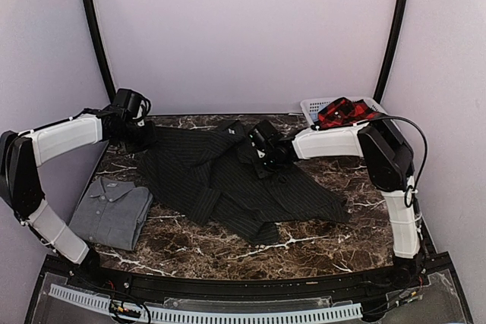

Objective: Fold and stack the long sleeve shirts
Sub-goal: Adjust the crumpled shirt at the center of the board, then move the crumpled shirt to the center of the board.

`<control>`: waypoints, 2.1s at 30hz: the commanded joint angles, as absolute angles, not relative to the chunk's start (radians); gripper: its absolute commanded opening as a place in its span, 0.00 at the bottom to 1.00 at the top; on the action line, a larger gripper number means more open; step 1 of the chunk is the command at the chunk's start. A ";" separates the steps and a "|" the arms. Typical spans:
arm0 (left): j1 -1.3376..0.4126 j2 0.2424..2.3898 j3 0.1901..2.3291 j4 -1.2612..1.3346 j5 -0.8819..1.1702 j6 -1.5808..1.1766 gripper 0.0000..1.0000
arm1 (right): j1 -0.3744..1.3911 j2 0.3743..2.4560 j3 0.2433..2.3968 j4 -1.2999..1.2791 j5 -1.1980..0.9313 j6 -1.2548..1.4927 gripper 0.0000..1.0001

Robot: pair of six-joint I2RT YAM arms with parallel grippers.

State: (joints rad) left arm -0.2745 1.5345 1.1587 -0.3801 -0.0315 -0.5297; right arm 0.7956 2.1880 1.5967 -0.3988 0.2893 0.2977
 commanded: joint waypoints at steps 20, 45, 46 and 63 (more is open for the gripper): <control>-0.039 1.761 1.504 -0.516 -0.007 -0.398 0.00 | 0.538 1.863 1.485 -0.502 0.589 0.197 0.00; -0.007 2.166 2.046 -0.666 0.206 -0.341 0.62 | 0.670 1.961 1.654 -0.611 0.383 0.161 0.74; -0.032 2.156 2.045 -0.674 0.203 -0.340 0.67 | 0.687 1.942 1.627 -0.610 0.361 0.176 0.76; -0.292 1.550 1.198 -0.362 0.249 -0.547 0.78 | 0.938 1.675 1.176 -0.476 0.299 0.448 0.78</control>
State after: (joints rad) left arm -0.2451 1.6791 1.3231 -0.4290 0.2367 -0.4789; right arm 0.9100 1.6848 1.2228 -0.5339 0.3088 0.3691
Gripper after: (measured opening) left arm 0.781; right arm 0.790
